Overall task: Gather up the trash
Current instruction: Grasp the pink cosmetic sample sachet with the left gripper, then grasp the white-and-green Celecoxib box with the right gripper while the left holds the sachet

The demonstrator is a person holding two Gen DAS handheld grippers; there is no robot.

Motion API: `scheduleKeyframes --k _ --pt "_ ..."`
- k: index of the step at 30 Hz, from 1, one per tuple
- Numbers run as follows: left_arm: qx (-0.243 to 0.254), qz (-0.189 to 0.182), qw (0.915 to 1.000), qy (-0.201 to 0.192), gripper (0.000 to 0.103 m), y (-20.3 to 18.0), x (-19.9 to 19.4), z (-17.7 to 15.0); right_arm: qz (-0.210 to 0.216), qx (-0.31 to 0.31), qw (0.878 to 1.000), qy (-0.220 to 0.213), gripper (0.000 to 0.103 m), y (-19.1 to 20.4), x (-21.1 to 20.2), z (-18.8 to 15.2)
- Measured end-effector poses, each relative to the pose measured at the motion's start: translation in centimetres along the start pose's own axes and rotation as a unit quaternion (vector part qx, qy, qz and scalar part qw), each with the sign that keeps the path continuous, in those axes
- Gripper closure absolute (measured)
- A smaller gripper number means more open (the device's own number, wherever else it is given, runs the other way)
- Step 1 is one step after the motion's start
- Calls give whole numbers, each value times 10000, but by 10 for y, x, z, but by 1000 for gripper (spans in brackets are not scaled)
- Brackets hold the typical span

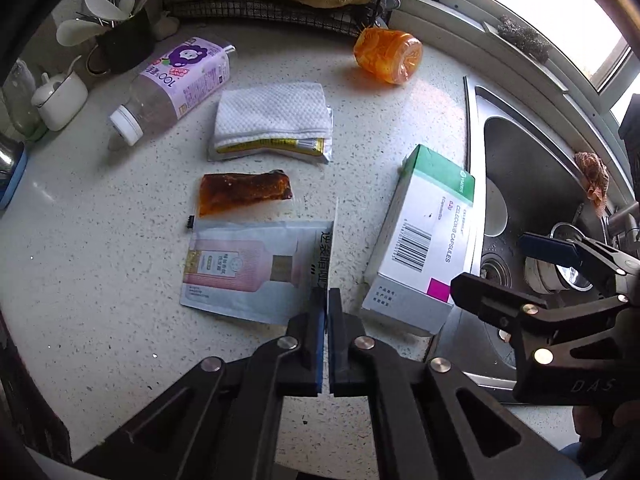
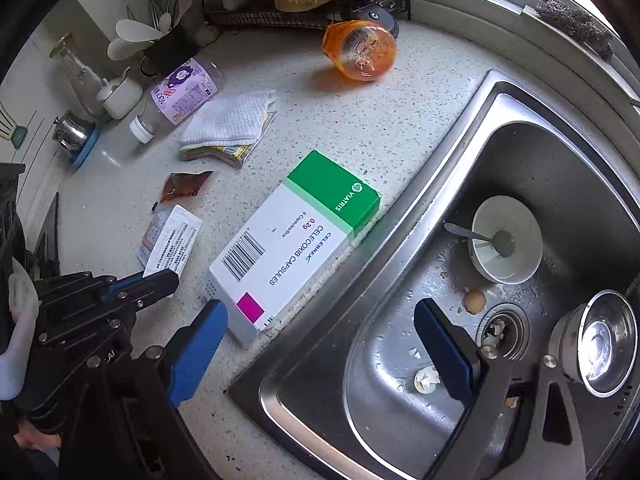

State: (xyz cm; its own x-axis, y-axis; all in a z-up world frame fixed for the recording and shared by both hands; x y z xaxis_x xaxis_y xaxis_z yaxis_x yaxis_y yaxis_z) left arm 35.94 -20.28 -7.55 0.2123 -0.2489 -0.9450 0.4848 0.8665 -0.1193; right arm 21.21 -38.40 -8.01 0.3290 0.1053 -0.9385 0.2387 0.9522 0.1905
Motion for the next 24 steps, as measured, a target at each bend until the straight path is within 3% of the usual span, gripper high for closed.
scheduleKeyframes --k 6,12,16,22,24 --pt "-141 159 9997 77 102 17 8 6 168 70 9997 164 9 9 24 12" --pt "-333 94 9993 108 102 28 12 9 -9 -122 9999 51 7 16 30 27" --pt "-474 24 9987 162 102 33 13 6 103 -248 9995 173 7 22 32 38" --pt "-621 33 9979 180 102 45 16 2 -66 -449 9984 326 7 32 46 41" --pt "-659 27 9977 174 102 47 16 -1 -197 -555 9980 248 21 37 46 41"
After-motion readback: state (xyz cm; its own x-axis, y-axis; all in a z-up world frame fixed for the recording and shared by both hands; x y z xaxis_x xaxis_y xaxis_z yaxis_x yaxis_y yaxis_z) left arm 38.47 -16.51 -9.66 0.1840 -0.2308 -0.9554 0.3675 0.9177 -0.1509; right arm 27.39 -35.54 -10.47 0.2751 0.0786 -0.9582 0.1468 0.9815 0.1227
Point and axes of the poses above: each gripper's, at about its wrist camera, not at the fingertips, and x roughly the way its jaws point, y to its left, z to its top, the point moved 2 cm from there along x, roughly the way its jaws point, and after that the axes turned 2 degrees about y, right-handed, at the moved point
